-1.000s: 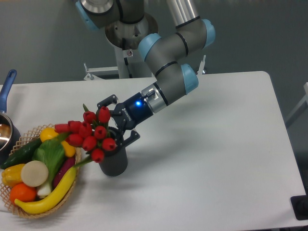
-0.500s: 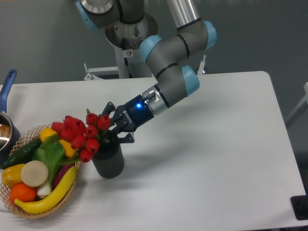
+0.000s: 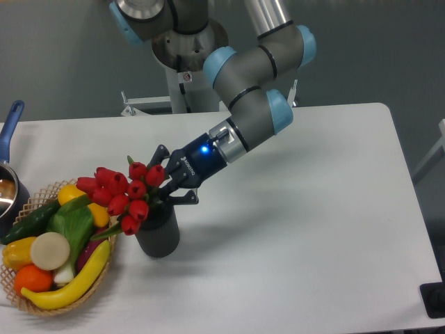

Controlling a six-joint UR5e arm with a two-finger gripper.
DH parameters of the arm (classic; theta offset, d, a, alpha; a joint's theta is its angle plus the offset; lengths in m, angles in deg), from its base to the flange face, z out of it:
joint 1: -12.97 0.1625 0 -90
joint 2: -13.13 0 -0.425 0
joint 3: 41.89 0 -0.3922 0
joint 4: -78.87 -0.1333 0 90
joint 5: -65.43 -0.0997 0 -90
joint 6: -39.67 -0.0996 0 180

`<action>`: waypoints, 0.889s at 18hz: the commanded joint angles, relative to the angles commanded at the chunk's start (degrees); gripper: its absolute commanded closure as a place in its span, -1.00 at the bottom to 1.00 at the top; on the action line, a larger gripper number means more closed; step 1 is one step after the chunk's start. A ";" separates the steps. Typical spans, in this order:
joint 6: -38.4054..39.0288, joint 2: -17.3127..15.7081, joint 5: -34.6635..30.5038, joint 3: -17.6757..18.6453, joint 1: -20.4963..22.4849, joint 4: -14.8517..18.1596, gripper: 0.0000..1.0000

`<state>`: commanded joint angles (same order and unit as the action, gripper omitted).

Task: Pick up the flowers from the vase
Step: 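Lift the gripped tulip bunch up out of the vase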

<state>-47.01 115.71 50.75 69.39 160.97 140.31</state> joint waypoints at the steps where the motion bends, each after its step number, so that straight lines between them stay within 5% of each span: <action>1: 2.63 -0.18 0.00 -1.14 0.00 0.00 0.66; 5: 6.52 -0.27 2.37 -4.05 0.09 0.00 0.66; 16: 7.57 -2.55 7.47 -4.40 2.02 0.00 0.66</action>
<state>-39.44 113.16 58.22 64.99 162.99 140.31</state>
